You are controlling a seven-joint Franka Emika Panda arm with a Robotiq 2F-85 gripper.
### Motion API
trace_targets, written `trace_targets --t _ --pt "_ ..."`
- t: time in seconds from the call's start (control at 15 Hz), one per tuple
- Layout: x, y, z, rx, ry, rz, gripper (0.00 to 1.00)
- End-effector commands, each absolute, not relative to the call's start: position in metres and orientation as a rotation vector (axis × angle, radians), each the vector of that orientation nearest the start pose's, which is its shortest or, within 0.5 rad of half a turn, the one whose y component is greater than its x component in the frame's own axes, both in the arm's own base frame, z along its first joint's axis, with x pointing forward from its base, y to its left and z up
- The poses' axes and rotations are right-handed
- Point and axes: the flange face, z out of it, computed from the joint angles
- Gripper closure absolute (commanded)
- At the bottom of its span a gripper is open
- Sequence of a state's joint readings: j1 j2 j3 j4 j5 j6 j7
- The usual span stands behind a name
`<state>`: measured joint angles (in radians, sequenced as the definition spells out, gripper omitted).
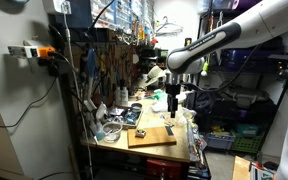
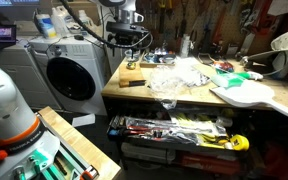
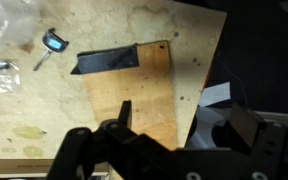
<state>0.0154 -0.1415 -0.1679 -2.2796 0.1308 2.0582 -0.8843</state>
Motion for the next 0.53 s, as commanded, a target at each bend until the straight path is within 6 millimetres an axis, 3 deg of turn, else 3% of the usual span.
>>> trace_targets --t 0.0,0.2,0.4,0.47 --pt "0.502 -0.069 0.374 -2.626 -1.012 -0.060 0.00" --pt "0.519 -0.064 0.353 -2.503 -0.992 -0.065 0.00" --pt "0.540 -0.060 0.338 -2.530 -0.893 0.015 0.00" --pt "0.545 -0.057 0.343 -2.520 -0.928 -0.046 0.00"
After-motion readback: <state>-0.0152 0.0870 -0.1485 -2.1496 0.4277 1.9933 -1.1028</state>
